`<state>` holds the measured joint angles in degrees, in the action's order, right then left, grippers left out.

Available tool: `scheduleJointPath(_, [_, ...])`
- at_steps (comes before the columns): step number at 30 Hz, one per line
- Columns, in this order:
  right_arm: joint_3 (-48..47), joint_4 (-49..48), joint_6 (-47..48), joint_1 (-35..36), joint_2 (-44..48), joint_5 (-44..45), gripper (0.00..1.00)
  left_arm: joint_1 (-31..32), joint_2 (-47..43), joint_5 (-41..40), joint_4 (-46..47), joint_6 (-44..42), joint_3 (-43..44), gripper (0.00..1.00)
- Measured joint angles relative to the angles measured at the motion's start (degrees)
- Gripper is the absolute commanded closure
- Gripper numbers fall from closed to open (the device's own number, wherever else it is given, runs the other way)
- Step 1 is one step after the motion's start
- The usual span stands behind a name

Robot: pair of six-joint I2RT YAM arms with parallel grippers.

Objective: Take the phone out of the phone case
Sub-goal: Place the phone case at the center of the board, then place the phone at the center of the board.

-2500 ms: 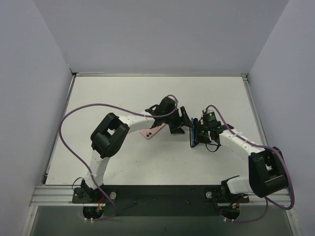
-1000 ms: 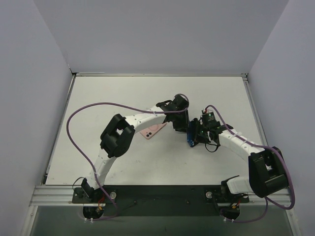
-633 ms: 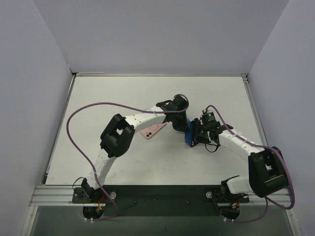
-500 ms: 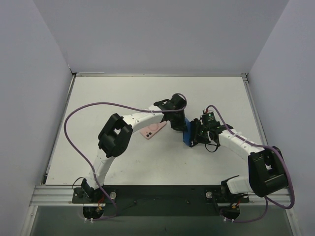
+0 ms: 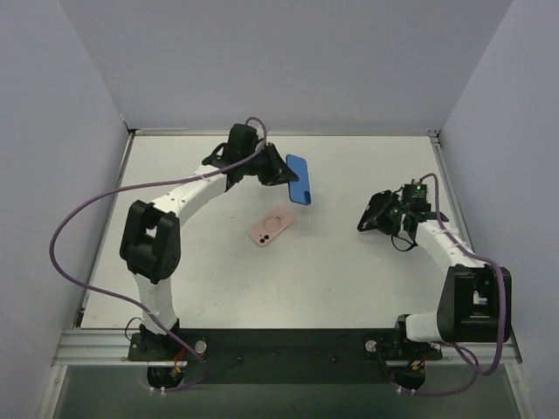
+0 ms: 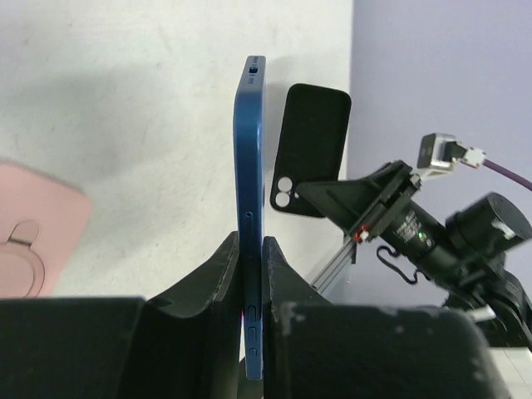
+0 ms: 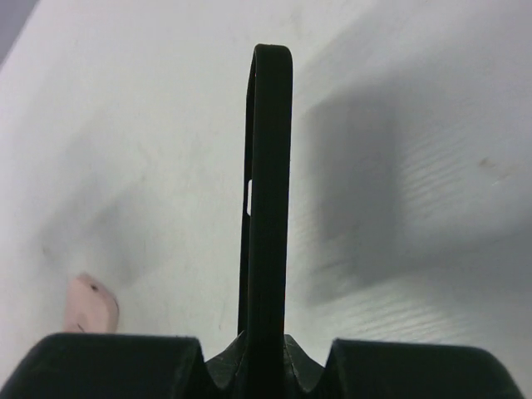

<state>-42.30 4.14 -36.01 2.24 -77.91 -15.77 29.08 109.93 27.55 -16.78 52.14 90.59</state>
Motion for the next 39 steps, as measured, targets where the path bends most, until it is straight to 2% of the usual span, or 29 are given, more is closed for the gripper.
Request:
scheduleJointPath(2, [-0.1,-2.4,-2.4,-4.0,-0.3,-1.0,0.93,-1.4,0.0,2.6,3.0,0.2,-0.2,1.00])
scheduleJointPath(3, [-0.3,-3.3,-3.5,-5.7,-0.8,-1.2,0.71,-1.9,0.2,3.9,3.8,0.2,-0.2,1.00])
scheduleJointPath(6, [-1.4,-4.9,-6.4,-9.7,-3.1,-0.3,0.38,-2.4,1.7,7.5,5.8,0.2,0.6,1.00])
scheduleJointPath(7, [-1.7,-4.8,-7.1,-10.4,-3.6,0.1,0.10,-2.5,2.8,8.4,6.0,0.2,1.6,1.00])
scheduleJointPath(8, [-1.7,-4.5,-7.7,-10.8,-3.9,0.7,0.00,-2.6,3.9,9.0,6.4,0.3,2.5,1.00])
scheduleJointPath(15, [-2.1,2.8,-9.2,-11.6,-2.0,9.4,0.00,-2.9,15.9,11.4,9.6,1.6,11.3,1.00])
scheduleJointPath(22, [2.4,6.9,-8.9,-11.5,11.0,10.6,0.00,-3.2,27.3,11.9,14.3,4.7,18.8,1.00])
scheduleJointPath(27, [5.1,10.5,-7.7,-9.4,18.7,9.9,0.00,-2.6,35.4,11.6,13.3,4.9,26.9,1.00])
scheduleJointPath(28, [5.5,11.2,-7.4,-8.7,19.8,9.8,0.00,-2.5,36.3,11.6,12.9,4.9,27.8,0.97])
scheduleJointPath(29, [5.7,12.0,-7.0,-7.8,20.6,9.8,0.00,-2.4,37.0,11.6,12.6,4.9,28.4,0.88])
scheduleJointPath(30, [5.8,12.6,-6.6,-7.0,21.1,9.7,0.00,-2.2,37.8,11.6,12.0,4.8,29.2,0.72])
scheduleJointPath(31, [5.8,13.3,-5.8,-5.6,21.4,10.0,0.00,-2.0,38.5,11.5,11.2,4.7,30.1,0.63])
scheduleJointPath(32, [5.7,13.8,-5.2,-4.7,21.4,10.0,0.00,-1.8,39.2,11.4,10.2,4.4,31.3,0.59])
scheduleJointPath(34, [4.4,16.2,-3.7,-2.4,20.2,10.3,0.00,-1.4,40.0,10.7,7.8,3.4,33.1,0.35])
scheduleJointPath(35, [3.4,17.2,-2.9,-1.3,19.2,10.4,0.00,-1.3,40.1,10.4,6.7,2.8,33.7,0.30])
scheduleJointPath(37, [1.1,18.4,-1.9,0.5,17.1,10.7,0.00,-1.0,40.1,10.0,4.8,1.5,34.6,0.08])
scheduleJointPath(39, [-0.9,18.7,-1.3,2.2,15.6,11.1,0.00,-0.7,40.1,9.4,2.7,-0.1,35.3,0.07])
